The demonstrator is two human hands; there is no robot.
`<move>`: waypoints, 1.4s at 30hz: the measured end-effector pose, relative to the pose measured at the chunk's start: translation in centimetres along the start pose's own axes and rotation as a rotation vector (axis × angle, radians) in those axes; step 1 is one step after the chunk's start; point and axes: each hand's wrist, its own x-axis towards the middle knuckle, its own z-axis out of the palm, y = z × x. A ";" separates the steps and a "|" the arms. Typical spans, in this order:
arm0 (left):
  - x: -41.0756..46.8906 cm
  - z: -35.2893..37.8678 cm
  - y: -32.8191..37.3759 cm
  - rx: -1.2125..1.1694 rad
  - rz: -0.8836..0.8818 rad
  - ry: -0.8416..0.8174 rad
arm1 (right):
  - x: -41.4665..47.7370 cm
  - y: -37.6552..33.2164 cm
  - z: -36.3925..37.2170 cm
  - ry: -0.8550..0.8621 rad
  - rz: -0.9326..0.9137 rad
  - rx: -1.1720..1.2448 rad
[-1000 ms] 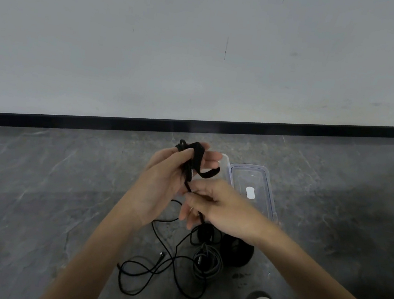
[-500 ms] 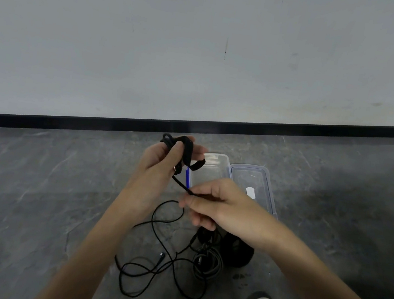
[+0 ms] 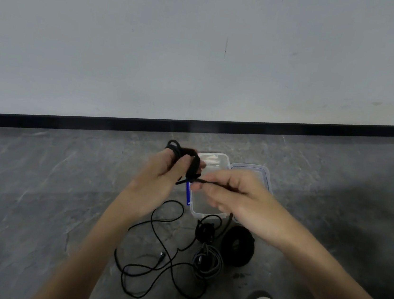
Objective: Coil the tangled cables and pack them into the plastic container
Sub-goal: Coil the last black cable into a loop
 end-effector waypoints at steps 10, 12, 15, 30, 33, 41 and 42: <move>-0.8 1.4 0.8 -0.022 -0.152 -0.367 | 0.4 0.5 -1.6 0.166 -0.213 -0.153; -0.9 1.6 0.7 -0.038 -0.143 -0.452 | 0.7 0.7 -2.0 0.206 -0.233 -0.135; -0.9 1.8 0.8 -0.100 -0.149 -0.543 | 1.1 1.0 -2.5 0.247 -0.240 -0.097; -1.2 2.0 1.9 -0.450 -0.008 -0.610 | 2.3 2.3 -3.0 0.166 -0.093 -0.030; -1.2 2.0 1.9 -0.477 0.032 -0.590 | 2.3 2.7 -2.1 0.015 -0.026 0.037; -1.0 1.7 2.0 -0.556 0.047 -0.465 | 2.4 2.3 -0.4 -0.008 0.153 0.041; -1.0 1.7 2.1 -0.568 0.047 -0.441 | 2.3 2.1 -0.2 0.000 0.139 0.035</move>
